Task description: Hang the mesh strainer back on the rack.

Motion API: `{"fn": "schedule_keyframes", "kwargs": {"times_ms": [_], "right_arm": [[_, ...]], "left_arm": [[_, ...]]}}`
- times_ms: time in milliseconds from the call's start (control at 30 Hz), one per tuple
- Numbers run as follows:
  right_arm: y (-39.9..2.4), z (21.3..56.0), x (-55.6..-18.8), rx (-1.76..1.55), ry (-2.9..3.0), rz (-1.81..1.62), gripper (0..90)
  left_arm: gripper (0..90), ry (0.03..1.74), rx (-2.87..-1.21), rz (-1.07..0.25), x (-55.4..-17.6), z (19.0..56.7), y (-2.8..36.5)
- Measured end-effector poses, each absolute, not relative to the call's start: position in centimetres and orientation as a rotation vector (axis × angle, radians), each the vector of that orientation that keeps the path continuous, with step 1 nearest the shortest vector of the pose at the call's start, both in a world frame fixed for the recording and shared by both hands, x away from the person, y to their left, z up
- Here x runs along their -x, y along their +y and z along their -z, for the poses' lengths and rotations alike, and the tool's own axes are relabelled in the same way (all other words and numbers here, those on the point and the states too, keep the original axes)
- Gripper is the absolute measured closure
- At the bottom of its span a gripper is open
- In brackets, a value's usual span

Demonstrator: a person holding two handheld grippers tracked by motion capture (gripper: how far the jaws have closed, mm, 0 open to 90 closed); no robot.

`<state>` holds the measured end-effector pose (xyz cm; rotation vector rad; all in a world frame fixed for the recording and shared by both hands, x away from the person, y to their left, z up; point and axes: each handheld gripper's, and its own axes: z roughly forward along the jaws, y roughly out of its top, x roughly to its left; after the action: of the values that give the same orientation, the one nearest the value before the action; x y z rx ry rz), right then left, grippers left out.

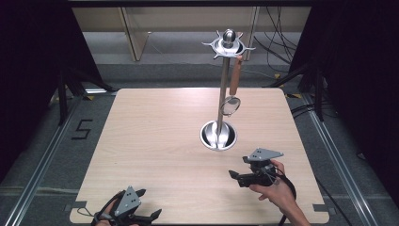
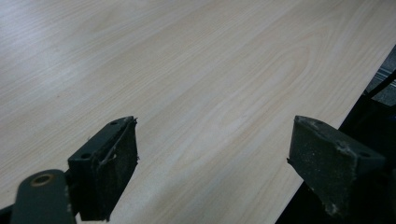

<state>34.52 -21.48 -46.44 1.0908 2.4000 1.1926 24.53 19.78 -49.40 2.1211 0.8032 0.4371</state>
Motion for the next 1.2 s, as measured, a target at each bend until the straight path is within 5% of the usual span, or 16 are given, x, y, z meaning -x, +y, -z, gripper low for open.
{"fn": "schedule_keyframes", "kwargs": {"times_ms": [1200], "right_arm": [[-22.6,48.2,-32.2,-1.073,2.448,-1.206,23.0]], "left_arm": [[15.0,0.793,-2.130,-0.442,-24.6,49.4,19.8]]}}
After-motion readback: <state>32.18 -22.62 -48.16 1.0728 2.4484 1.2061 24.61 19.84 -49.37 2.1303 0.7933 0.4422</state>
